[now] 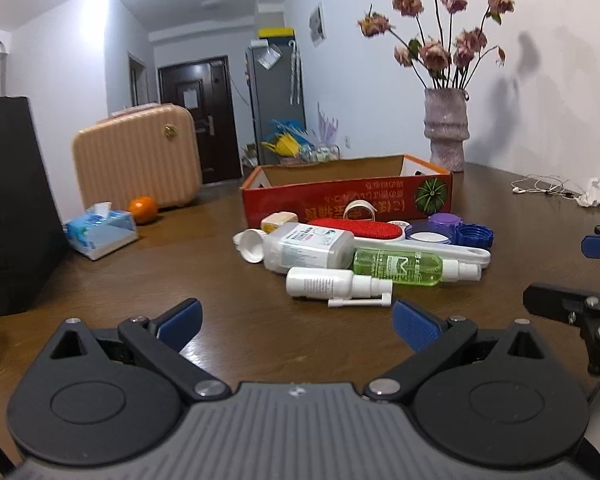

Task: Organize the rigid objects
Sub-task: 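Grasp the white spray bottle with the right gripper while the left gripper approaches the green bottle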

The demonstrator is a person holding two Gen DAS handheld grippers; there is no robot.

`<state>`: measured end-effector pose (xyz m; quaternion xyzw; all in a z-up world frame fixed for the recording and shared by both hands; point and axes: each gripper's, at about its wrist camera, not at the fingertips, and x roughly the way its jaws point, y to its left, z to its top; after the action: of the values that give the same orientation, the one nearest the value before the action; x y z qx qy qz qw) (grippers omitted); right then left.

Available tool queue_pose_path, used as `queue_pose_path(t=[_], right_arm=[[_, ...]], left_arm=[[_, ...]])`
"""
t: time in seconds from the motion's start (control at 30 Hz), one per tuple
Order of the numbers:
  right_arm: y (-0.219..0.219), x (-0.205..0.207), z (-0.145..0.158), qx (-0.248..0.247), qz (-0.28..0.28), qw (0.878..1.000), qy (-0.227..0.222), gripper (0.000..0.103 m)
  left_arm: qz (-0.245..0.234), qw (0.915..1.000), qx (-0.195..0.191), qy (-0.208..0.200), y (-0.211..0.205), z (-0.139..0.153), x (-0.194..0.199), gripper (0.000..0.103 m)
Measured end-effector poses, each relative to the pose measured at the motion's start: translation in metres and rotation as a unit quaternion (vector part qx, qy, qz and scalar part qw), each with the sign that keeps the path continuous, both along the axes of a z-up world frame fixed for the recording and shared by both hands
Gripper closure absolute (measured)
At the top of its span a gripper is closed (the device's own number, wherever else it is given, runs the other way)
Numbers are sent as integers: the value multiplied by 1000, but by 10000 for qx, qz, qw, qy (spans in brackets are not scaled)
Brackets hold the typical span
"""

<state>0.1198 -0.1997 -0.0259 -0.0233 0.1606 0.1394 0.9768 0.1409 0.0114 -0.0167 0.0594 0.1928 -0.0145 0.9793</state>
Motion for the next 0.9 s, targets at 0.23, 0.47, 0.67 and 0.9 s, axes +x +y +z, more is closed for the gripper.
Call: queue_pose_path(t=[0.23,0.47,0.67,0.9], right_arm=[[5,41,6,139,362,9988,308,10],[40,87,5,83,1306,9896,589,22],[82,129,-2,-276,1879,9765,1021,53],[108,149,-15,-676,2074,9660,1391,77]], left_arm=[[369,9991,-119,183,11,5,53,0],[891,9949,-29,466,41,-3,76,0],[1111,9921,-51,575,60,-8,81,0],[1140,9916,-81,601,64,-8,81,0]])
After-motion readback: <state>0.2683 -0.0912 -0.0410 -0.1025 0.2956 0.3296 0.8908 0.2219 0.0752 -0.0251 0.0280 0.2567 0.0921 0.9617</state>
